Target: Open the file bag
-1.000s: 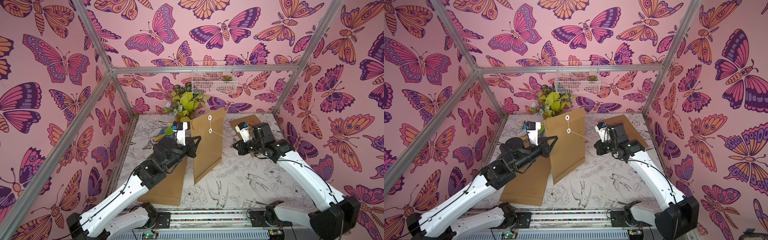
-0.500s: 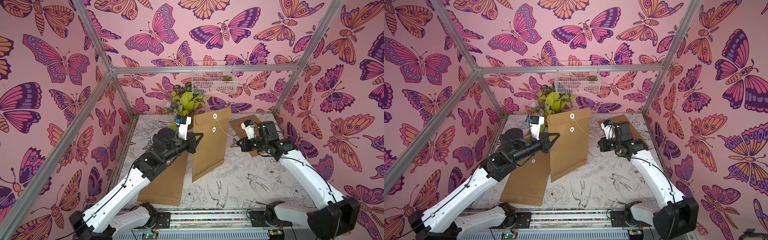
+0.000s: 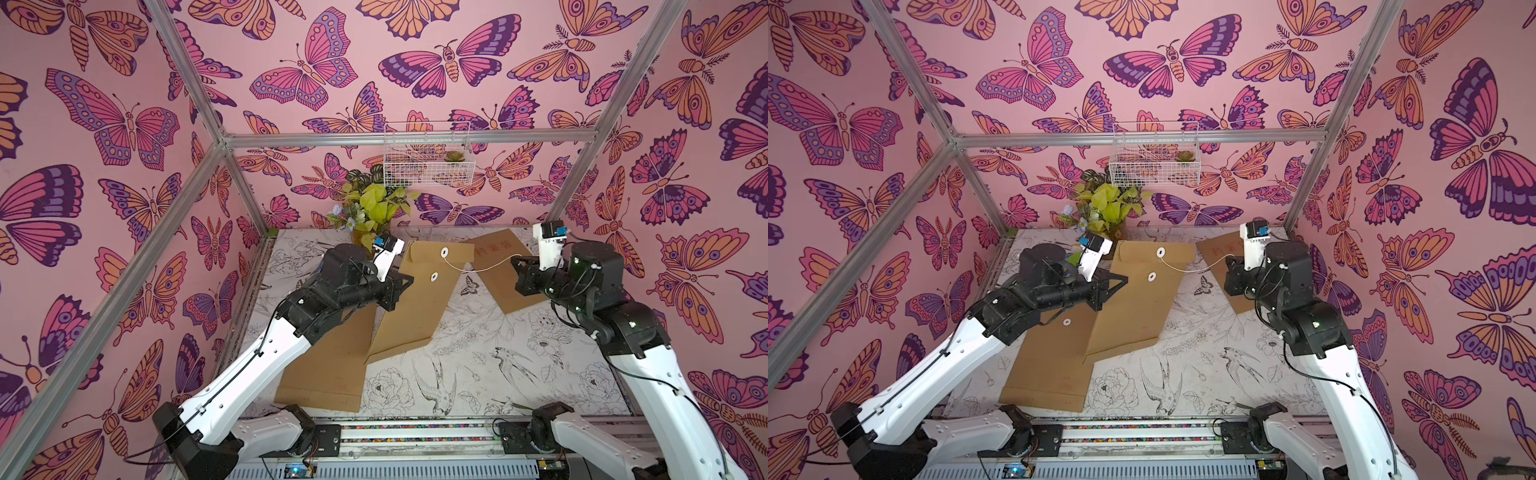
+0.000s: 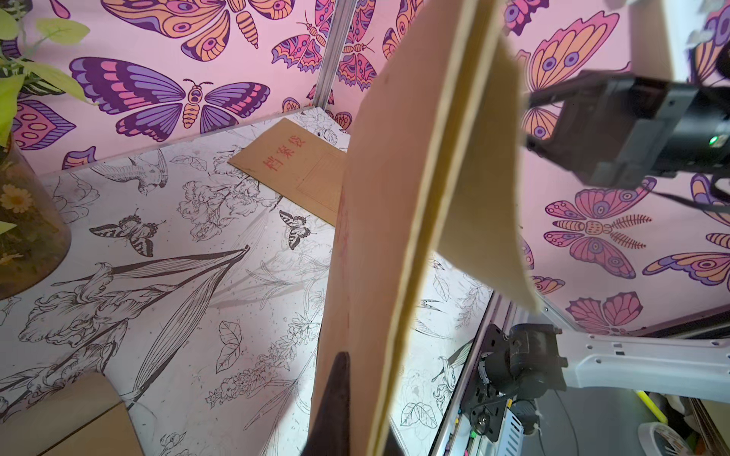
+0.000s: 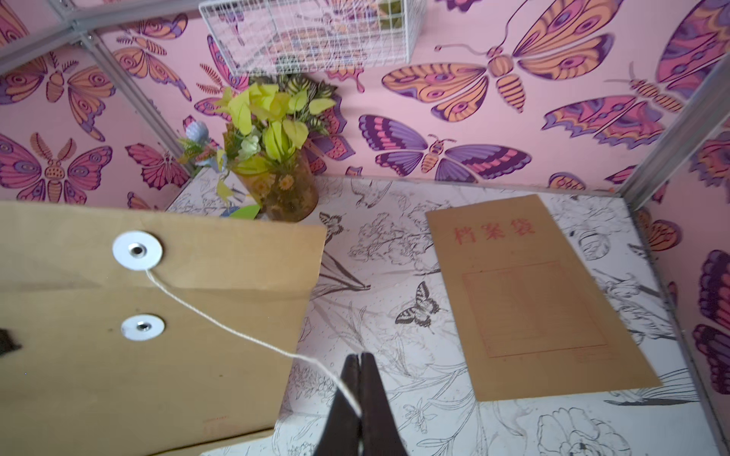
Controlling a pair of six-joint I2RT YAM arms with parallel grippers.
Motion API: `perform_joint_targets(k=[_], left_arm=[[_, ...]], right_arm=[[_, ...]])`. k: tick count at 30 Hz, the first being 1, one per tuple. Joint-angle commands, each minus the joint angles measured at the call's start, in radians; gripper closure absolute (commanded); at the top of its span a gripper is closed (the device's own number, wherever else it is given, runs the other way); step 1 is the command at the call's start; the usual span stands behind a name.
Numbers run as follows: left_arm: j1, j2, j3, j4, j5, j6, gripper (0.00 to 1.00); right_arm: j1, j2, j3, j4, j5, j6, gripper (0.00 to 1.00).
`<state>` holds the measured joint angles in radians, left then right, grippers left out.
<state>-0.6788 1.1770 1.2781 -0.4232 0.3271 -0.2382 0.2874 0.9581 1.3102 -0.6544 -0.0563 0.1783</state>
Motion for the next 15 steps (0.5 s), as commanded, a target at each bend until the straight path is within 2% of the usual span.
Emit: perform_joint_targets(k=[1,7,15], left_arm=[[0.008,-0.010,0.007,-0.001,0.033,0.027,1.00],[0.011,-0.068,-0.034,0.034,0.019,0.014,1.00],[0.012,-0.136,-0.062,0.068,0.032,-0.002,1.00]], right_arm=[[-0.007,0.004,0.036,-0.014,0.107,-0.014,1.00],[-0.017,0.038,0.021,-0.014,0.146,-0.028,1.00],[-0.033,0.071,-0.014,-0.003,0.102,-0.021,1.00]])
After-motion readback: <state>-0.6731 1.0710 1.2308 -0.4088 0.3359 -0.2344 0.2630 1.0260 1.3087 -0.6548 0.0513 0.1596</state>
